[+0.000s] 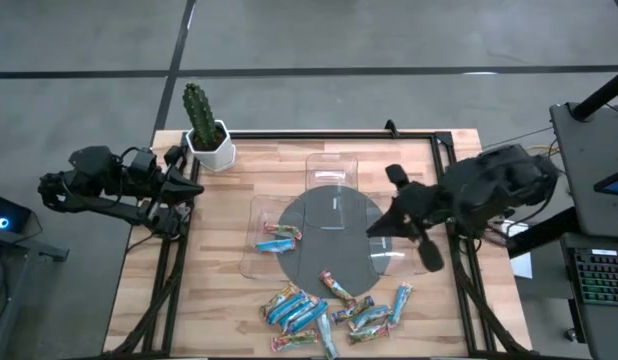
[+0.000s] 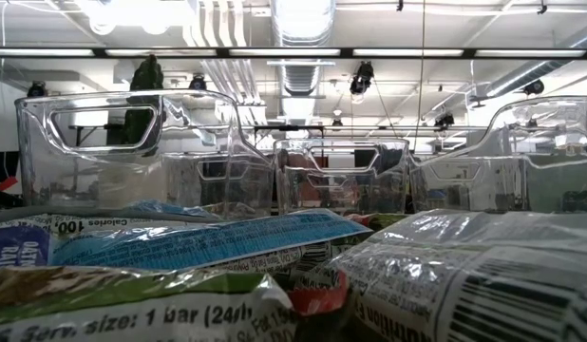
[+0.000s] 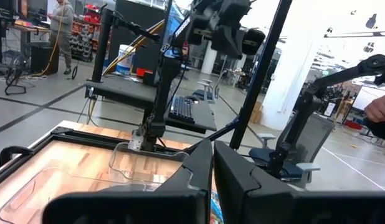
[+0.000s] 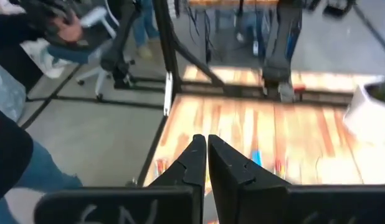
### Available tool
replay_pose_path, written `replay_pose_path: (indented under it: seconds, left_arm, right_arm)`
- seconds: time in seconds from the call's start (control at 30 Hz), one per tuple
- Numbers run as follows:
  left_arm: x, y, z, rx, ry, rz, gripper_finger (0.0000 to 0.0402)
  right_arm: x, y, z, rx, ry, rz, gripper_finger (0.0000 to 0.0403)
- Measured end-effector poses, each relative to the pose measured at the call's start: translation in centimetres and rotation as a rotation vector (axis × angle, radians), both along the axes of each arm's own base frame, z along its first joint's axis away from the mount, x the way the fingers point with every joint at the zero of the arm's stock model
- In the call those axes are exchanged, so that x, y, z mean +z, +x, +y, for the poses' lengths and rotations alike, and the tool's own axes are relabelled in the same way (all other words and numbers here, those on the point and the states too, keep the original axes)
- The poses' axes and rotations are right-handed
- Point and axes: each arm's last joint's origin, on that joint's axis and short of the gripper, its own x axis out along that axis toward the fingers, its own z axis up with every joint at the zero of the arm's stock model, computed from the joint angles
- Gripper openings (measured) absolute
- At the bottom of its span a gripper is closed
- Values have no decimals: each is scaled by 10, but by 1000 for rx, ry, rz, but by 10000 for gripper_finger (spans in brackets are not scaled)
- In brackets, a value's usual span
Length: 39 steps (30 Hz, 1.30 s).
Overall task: Pick and place Granola Bars by type
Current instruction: Put the red granola bar into the left transparent bin
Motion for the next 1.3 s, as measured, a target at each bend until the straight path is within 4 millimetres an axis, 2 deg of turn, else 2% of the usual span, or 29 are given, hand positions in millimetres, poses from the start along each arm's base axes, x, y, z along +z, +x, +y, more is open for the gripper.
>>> replay_pose_path:
  seconds: [0.37,0.7,0.93,1.17,1.3]
  left_arm:
    - [-2,0,1,20,1,16,0]
    - [-4,0,1,34,5,40,0]
    - [-5,0,1,34,6,47,0]
    - [-6,0,1,34,9,61,0]
    - [-6,0,1,34,8,62,0]
  right_arm:
    - [-46,45,-4,-106,104,343,8]
    - [-88,88,10,-14,136,527,8]
    - [-116,100,10,-76,116,703,8]
    - [-135,115,14,-96,94,763,8]
    - [-156,129,17,-104,69,824,8]
